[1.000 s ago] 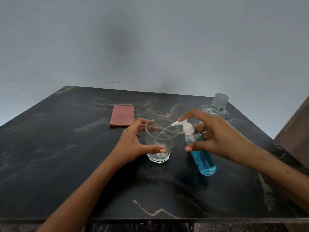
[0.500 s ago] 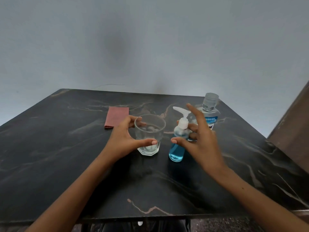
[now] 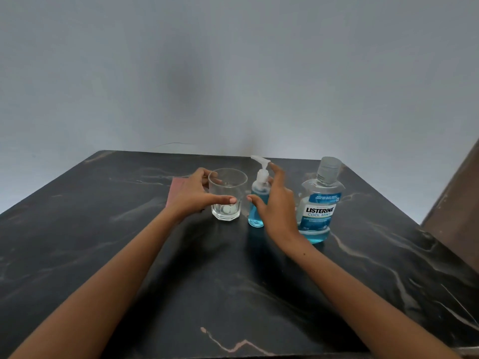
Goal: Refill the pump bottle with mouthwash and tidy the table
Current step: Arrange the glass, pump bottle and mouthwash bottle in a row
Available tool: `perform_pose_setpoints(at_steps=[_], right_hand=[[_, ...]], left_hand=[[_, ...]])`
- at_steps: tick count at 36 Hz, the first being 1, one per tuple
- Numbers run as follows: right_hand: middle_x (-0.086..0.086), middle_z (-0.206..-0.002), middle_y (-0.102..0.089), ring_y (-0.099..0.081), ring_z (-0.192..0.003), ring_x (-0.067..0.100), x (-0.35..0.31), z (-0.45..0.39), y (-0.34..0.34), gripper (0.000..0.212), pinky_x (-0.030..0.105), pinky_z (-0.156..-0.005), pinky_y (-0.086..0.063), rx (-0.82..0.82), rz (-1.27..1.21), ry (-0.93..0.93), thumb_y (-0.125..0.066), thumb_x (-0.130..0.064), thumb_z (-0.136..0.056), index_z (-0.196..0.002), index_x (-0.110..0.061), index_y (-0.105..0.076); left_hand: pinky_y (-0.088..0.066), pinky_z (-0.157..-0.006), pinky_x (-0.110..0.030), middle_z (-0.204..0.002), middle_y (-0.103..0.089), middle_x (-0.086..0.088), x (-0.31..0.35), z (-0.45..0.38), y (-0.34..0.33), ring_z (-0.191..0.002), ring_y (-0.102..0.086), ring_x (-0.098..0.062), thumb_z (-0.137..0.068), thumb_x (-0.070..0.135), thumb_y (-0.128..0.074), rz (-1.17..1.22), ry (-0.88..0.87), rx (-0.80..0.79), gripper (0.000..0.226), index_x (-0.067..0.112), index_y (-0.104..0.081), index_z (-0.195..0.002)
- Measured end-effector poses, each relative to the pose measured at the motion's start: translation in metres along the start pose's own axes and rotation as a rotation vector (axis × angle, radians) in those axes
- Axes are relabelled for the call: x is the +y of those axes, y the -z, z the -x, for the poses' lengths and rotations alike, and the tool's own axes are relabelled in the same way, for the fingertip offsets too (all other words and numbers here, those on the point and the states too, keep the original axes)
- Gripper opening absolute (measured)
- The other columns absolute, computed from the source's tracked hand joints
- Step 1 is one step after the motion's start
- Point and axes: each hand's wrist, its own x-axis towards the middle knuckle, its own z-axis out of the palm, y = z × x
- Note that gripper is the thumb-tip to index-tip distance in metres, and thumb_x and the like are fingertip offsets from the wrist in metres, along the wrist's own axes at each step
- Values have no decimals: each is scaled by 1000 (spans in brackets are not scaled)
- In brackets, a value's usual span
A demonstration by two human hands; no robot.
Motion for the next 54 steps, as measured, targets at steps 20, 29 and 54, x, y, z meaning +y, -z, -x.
perform_pose_setpoints(at_steps=[20,29,54], right_hand=[[13,-125,-60,-61,-113,30,21,-67,-46,62,37,-93,-49,83,39,-94,-70,-8,-83,-135,-12,-35],[16,-137,-50,-54,-121,32,22,-65,-45,79,42,-102,-44,41,29,-116,-70,-13,-85,-145,-11,-18],[-9,-105,-53,-57,-92,9,44,91,96,56,36,-76,-54,87,226,-139,-75,-43,-74,-114,-22,-44]], left_hand=[[-47,-94,-32,-129,-56,-2,-13,-58,-1,-110,-55,-16,-49,60,-81,-58,-19,-92,93,21,-45,-126],[-39,-91,-25,-142,-50,-3,-12,-38,-5,-124,-52,-18,-39,73,-76,-87,-5,65,124,19,-33,-142],[-47,-76,-18,-103,-64,7,-8,54,-23,-94,-62,-12,-85,30,-68,50,-185,241,25,26,-58,-107]])
